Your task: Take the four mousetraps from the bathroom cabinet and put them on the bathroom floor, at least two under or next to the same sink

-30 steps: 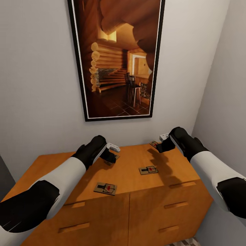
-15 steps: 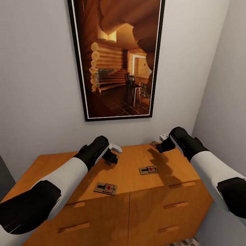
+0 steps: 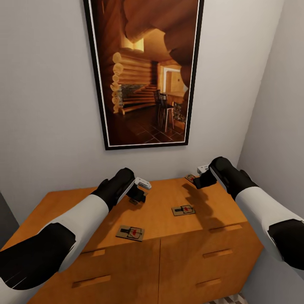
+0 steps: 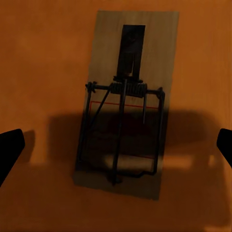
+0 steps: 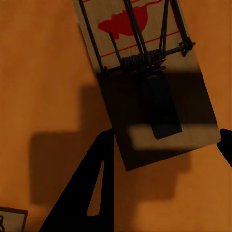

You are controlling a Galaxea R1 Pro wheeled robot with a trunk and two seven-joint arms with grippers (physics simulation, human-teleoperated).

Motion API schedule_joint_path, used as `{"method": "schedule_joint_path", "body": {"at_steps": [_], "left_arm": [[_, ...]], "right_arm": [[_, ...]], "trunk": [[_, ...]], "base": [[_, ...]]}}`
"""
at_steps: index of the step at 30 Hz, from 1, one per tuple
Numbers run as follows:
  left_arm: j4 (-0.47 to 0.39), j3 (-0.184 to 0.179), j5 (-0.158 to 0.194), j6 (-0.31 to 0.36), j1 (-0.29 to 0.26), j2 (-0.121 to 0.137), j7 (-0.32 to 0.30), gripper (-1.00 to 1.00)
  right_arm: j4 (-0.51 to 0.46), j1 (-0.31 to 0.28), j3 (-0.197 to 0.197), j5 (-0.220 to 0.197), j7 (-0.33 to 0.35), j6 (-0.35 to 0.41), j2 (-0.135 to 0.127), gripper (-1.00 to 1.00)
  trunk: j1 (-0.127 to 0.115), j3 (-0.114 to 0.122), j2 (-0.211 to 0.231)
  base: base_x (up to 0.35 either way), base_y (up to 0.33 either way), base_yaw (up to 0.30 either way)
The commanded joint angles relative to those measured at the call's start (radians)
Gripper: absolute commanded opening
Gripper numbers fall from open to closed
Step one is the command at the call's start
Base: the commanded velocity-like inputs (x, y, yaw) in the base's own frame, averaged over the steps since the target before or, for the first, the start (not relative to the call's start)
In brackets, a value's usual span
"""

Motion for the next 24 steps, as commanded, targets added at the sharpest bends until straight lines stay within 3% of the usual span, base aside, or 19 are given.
{"method": "schedule_joint_path", "body": {"at_steps": [1,24], "left_arm": [[-0.001,-0.004,0.0,0.003,-0.001,0.0,-0.002,1.0],[0.014,-0.005,0.0,0.003,-0.001,0.002,-0.042,1.0]], "right_arm": [[-0.001,-0.001,0.006,0.0,0.003,0.003,-0.001,-1.0],[-0.001,-0.001,0.006,0.001,-0.015,0.003,-0.001,-1.0]], "trunk": [[0.0,-0.001,-0.001],[0.0,-0.001,-0.001]], "base": [[0.0,0.0,0.0],[0.0,0.0,0.0]]}}
